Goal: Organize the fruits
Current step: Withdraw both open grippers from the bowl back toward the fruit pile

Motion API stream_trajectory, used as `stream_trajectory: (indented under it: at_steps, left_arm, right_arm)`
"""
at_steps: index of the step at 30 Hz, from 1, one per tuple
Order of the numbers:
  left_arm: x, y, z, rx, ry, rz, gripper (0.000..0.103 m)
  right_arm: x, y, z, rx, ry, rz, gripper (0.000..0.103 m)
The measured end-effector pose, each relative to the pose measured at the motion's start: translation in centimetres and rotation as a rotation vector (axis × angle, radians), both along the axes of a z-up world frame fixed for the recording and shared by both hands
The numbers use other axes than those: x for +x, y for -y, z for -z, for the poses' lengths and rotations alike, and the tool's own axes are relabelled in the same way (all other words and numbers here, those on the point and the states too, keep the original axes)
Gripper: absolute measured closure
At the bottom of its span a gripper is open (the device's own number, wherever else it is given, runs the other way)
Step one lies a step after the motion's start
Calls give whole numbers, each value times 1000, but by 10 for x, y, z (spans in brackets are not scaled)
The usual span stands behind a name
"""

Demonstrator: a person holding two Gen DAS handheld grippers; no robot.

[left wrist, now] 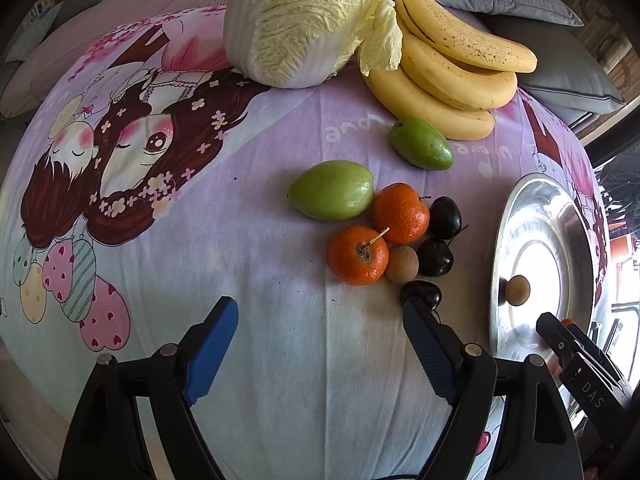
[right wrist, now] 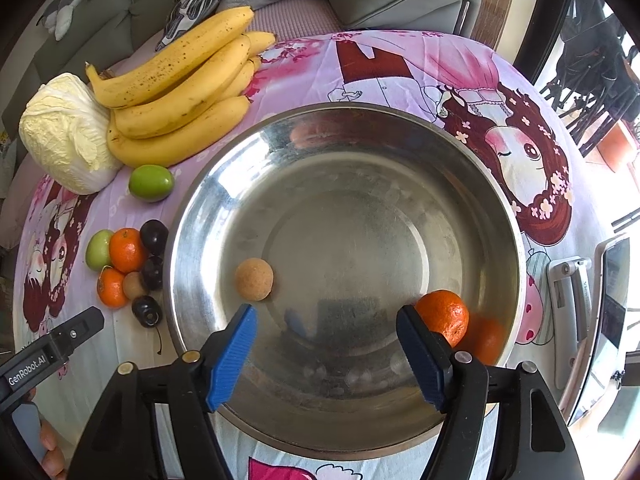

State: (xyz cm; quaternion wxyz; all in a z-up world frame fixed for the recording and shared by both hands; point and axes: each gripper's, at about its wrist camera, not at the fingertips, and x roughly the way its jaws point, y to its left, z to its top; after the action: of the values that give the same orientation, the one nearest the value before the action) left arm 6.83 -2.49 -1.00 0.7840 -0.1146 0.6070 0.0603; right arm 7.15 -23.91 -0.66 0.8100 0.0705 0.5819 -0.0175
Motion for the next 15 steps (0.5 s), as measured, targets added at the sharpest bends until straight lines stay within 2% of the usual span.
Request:
stream_trajectory:
  at_steps: [5,8,11,12,14,15]
  left_arm:
    - [5,6,7,-2,-17,1,13]
    - [4,4,10,-1,-17,-8,11]
    - [4,3,12,-4,-20,-17,11]
    - [3,3,12,-6,-21,-19,11]
    - [1,1,10,-5,-19,-21,11]
    - [1,-1,10,-6,-18,-22,11]
  right_arm:
    - [1,-3,0,7,5,-11,27]
    - [0,-4,-1,11,18,-19,17]
    - [-1,-4,-4,21,40,-24,16]
    - [-1,-5,-4,27,42,-25,13]
    - [0,-5,-4,32,47,-31,0]
    - [0,-6,-5,33,53,-33,0]
